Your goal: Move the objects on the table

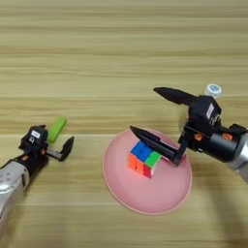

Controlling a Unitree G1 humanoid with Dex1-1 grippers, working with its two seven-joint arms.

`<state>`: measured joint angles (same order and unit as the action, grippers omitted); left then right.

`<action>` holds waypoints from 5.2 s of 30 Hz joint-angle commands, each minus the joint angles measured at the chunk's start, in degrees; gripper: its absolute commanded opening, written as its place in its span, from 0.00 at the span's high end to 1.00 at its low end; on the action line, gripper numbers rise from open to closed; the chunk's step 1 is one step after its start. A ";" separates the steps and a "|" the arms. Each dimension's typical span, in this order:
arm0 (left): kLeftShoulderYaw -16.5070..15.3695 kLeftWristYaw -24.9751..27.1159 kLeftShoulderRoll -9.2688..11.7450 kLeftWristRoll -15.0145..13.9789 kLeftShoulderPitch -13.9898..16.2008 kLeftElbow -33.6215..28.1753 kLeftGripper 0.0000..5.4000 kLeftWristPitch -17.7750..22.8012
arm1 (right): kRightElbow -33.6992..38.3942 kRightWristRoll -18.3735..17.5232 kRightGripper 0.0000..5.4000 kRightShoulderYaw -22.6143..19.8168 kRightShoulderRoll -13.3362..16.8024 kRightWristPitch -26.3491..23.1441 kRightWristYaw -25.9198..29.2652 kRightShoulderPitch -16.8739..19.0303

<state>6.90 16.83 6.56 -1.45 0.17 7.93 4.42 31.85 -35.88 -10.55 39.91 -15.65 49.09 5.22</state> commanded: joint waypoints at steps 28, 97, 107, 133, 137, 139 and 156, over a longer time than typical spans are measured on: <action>-0.63 0.28 0.58 -0.44 -0.19 1.04 0.46 1.96 | 2.81 -1.38 0.00 -0.16 -0.16 -1.09 -0.93 0.11; 11.95 16.84 9.13 -0.19 6.80 -9.58 0.62 -2.57 | 1.18 -1.01 0.00 0.03 -0.43 0.24 -0.77 -0.51; 8.54 14.50 7.01 -2.56 5.43 -9.35 0.45 -4.33 | 0.46 -1.11 0.00 0.11 -2.06 0.81 -1.78 -1.40; -2.22 8.27 1.52 -8.50 1.26 -10.39 0.02 -13.06 | -8.24 1.42 0.00 -5.11 -8.05 2.60 -13.05 -9.30; -4.25 6.13 1.09 -8.12 0.01 -9.39 0.00 -13.84 | -12.42 3.91 0.00 -6.35 -7.33 2.84 -14.03 -9.72; -4.76 5.67 0.73 -8.43 -0.49 -8.57 0.00 -13.94 | -14.04 4.92 0.00 -6.72 -7.06 3.19 -14.05 -10.14; -5.22 4.63 0.81 -7.65 -1.58 -6.51 0.00 -14.78 | -28.12 11.41 0.00 -7.73 -6.34 6.06 -13.94 -12.82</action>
<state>1.67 21.59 7.30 -9.37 -0.93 0.92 -9.89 5.21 -25.64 -18.33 32.87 -10.21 35.13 -6.51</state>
